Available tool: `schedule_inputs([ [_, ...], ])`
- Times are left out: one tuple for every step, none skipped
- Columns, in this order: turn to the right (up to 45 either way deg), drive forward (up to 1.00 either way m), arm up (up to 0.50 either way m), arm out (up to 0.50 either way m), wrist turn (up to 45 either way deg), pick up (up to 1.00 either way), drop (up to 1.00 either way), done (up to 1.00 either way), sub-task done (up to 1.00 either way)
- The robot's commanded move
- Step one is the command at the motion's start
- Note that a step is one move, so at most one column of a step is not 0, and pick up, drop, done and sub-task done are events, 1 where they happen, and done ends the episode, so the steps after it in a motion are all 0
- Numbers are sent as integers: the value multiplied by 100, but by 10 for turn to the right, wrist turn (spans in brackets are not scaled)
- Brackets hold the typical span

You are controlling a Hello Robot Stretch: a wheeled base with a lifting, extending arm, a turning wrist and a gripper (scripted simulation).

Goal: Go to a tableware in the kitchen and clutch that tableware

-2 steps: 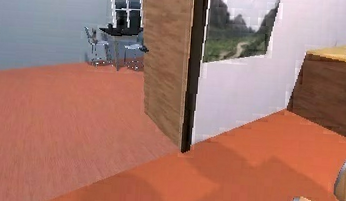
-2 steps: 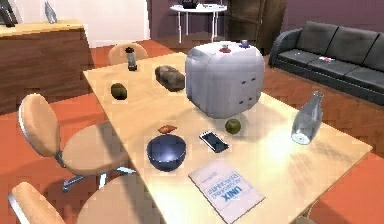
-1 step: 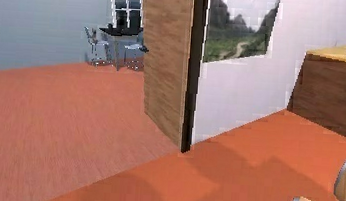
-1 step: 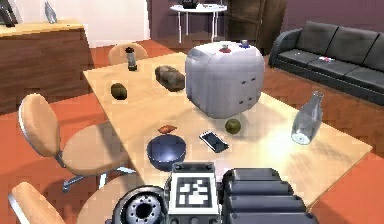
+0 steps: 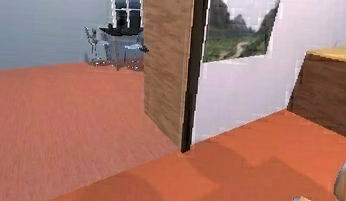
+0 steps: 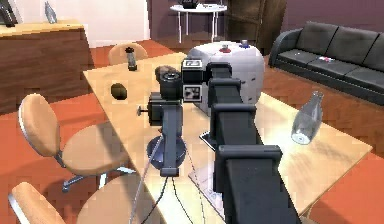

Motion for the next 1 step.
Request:
schedule_inputs([
  [0,0,0,0,450,0,0,0,0],
])
